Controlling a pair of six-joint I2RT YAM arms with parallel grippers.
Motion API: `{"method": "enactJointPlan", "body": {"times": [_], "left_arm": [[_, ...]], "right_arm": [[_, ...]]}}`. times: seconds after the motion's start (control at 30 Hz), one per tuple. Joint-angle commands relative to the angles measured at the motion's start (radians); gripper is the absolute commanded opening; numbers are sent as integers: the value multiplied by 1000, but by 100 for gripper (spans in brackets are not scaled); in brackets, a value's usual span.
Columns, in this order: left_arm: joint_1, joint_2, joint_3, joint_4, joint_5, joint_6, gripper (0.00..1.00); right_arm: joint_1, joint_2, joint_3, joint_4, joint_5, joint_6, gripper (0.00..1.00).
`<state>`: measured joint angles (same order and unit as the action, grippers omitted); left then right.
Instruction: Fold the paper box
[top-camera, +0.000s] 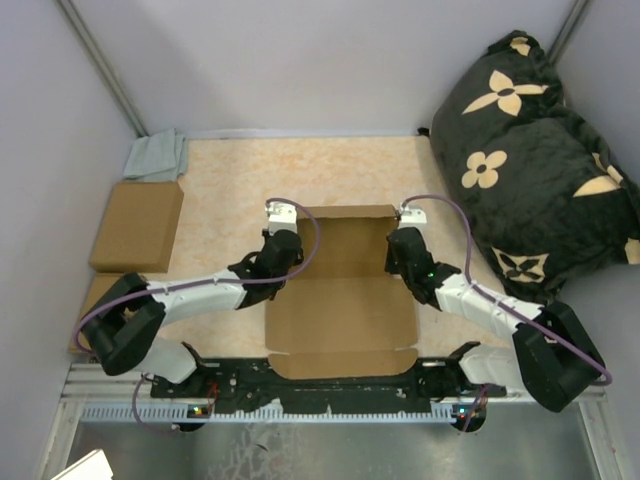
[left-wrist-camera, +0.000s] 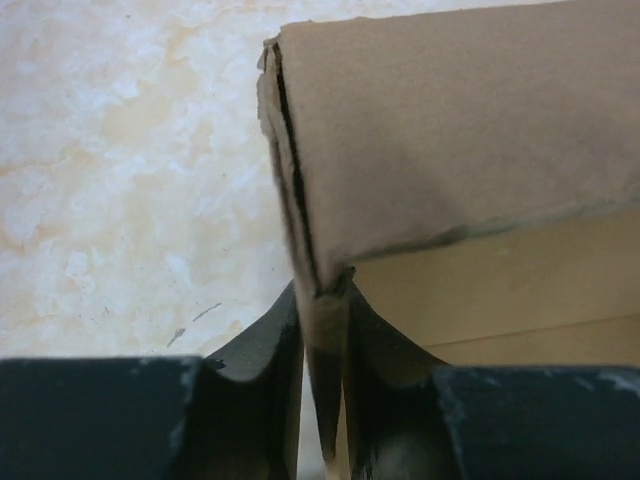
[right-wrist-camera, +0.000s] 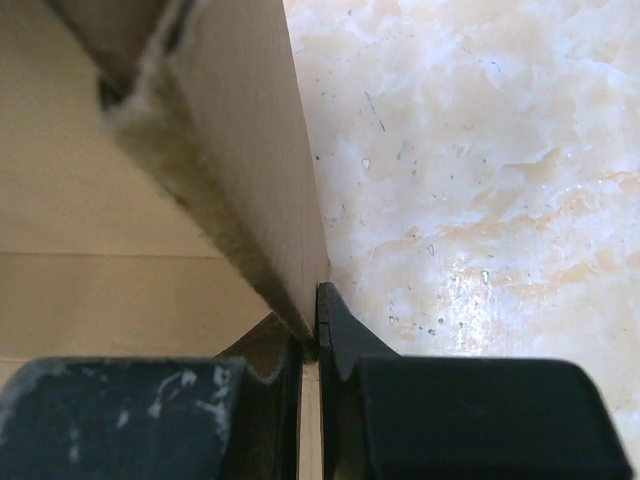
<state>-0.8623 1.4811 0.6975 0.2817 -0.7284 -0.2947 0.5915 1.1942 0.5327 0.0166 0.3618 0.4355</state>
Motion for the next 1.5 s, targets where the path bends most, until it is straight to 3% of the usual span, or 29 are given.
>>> {"method": "enactJointPlan", "body": {"times": [0.0, 0.2, 0.57, 0.77, 0.8, 0.83, 1.07, 1.27, 1.47], "left_arm": [[-7, -94, -19, -29, 165, -12, 28], [-7, -156, -5, -130, 241, -33, 33], [-6, -191, 76, -462, 211, -174, 43], [-5, -273, 67, -495, 288, -195, 66], [-6, -288, 64, -492, 300, -195, 82], [-5, -305, 61, -491, 310, -195, 86], [-5, -417, 78, -559, 303, -184, 81], [-4, -526, 158, -688, 214, -147, 81], [1, -513, 255, -797, 198, -92, 86]], "right_arm": [[5, 22, 88, -35, -2, 70, 2], [5, 83, 221, -188, -6, 95, 2], [5, 177, 355, -306, -107, 87, 6], [5, 207, 390, -326, -136, 81, 9], [6, 210, 389, -326, -138, 82, 9], [5, 211, 392, -324, -139, 83, 9], [-4, 227, 413, -347, -167, 86, 13], [-16, 233, 436, -395, -304, 102, 38], [-14, 163, 410, -417, -450, 78, 45]]}}
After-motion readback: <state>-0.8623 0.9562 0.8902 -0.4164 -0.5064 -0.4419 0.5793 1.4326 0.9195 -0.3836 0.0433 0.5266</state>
